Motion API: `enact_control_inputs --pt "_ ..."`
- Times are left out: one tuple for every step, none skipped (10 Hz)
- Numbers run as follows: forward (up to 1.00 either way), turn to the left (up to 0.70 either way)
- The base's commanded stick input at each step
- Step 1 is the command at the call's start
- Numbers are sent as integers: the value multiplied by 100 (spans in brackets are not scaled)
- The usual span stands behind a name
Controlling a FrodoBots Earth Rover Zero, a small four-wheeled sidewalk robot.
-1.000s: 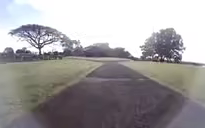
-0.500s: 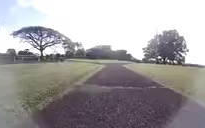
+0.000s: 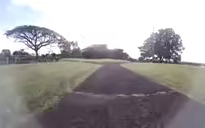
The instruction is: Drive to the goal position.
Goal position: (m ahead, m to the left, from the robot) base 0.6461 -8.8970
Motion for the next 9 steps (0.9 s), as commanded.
enact_control_inputs --pt "100 -4" --pt "100 -19" --pt "100 -27" --pt "100 -27" --pt "100 -24" --pt "100 -5" --pt "100 0" --pt "100 0" --pt "100 -1"
